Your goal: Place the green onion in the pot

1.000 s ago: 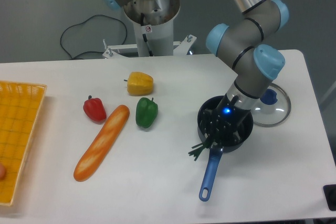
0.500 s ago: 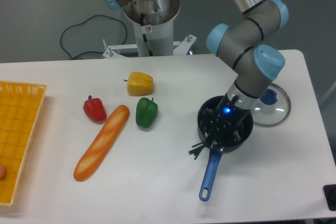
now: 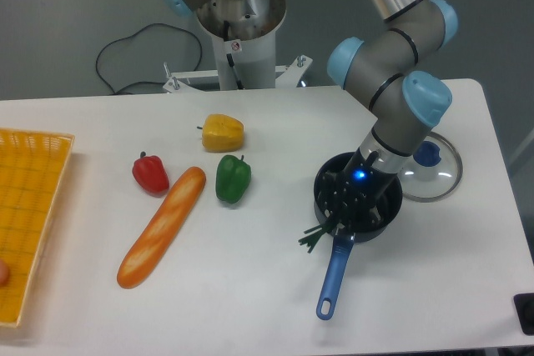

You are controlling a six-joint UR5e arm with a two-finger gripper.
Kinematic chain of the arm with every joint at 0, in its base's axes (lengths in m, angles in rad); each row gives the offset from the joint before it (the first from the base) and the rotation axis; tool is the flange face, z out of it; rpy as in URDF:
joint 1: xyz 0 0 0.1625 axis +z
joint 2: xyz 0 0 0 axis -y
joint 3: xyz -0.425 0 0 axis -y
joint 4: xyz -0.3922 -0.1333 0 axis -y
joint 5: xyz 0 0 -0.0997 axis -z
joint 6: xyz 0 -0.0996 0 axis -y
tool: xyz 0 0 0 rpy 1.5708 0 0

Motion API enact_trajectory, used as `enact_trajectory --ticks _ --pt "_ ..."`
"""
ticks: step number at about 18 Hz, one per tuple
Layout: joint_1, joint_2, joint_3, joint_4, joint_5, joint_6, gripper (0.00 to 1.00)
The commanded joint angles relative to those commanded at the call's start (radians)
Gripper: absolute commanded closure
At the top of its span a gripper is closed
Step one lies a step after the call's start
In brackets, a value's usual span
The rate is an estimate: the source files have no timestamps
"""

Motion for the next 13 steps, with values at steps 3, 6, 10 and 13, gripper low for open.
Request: enact_trajectory --ticks 3,6,10,13 --pt "0.003 0.0 -0.009 0.0 0.0 0.031 0.84" --pt "0.005 0.0 -0.009 0.0 0.0 0.031 0.84" --pt "0.006 0.0 -0.008 -0.002 0.002 0.031 0.84" --pt "0.006 0.0 -0.005 -0.002 0.002 0.029 0.72"
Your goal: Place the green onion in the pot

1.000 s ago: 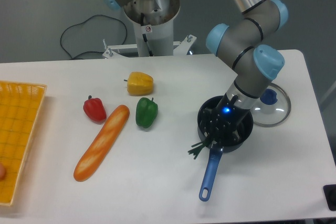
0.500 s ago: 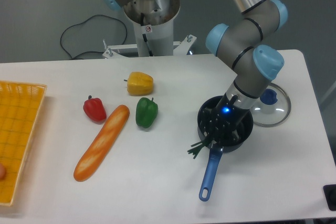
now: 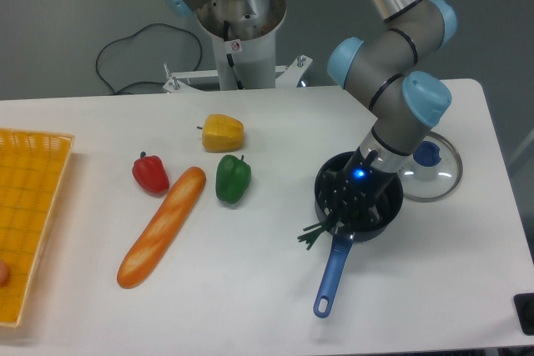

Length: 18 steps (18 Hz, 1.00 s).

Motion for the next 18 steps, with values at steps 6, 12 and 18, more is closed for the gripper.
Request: enact_trajectory --ticks 6,12,18 --pt "0.0 -0.003 0.008 0.002 0.0 -0.002 0.06" --pt "0.002 0.002 0.011 0.0 0.0 -0.008 0.0" --pt "-0.005 0.078 0.048 -0.008 0.178 -0.014 0.0"
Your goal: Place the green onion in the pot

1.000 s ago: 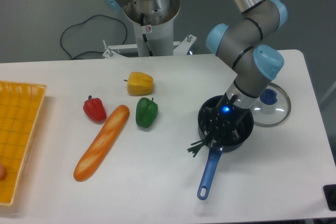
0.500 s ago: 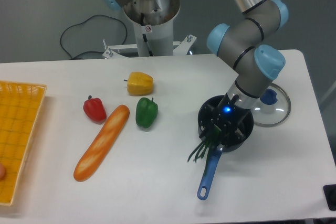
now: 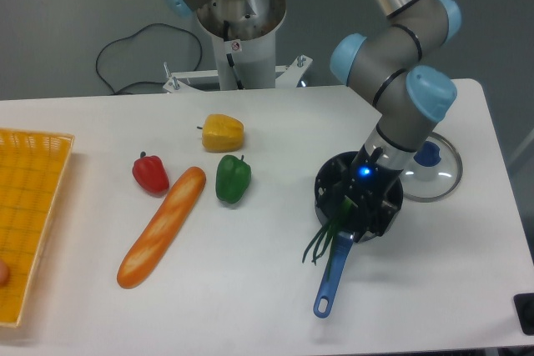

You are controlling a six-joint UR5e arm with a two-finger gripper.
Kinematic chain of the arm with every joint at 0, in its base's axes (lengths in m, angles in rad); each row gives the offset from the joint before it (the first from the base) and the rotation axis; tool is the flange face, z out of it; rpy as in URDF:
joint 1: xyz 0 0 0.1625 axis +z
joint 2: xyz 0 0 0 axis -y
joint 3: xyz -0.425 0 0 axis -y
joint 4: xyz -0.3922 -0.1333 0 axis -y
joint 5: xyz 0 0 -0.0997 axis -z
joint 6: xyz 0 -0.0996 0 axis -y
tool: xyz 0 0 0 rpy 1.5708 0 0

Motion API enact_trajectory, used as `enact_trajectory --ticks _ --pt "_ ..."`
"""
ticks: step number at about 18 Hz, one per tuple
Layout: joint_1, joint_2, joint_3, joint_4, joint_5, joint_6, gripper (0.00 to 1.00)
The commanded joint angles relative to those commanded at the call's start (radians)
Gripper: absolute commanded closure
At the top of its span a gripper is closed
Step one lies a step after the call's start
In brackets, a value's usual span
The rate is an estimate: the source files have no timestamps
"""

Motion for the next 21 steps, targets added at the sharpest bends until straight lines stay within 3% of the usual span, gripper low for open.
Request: enact_trajectory --ticks 3,9,17,21 --pt "-0.005 0.028 -0.003 -0.002 0.044 -0.023 0.0" --pt "-0.046 0.069 -0.034 -0.002 0.299 -0.052 0.0" --pt "-0.043 0.103 -0.041 -0.061 0.399 -0.061 0.0" --pt "-0.014 0.124 -0.037 -0.13 0.399 -0.055 0.0"
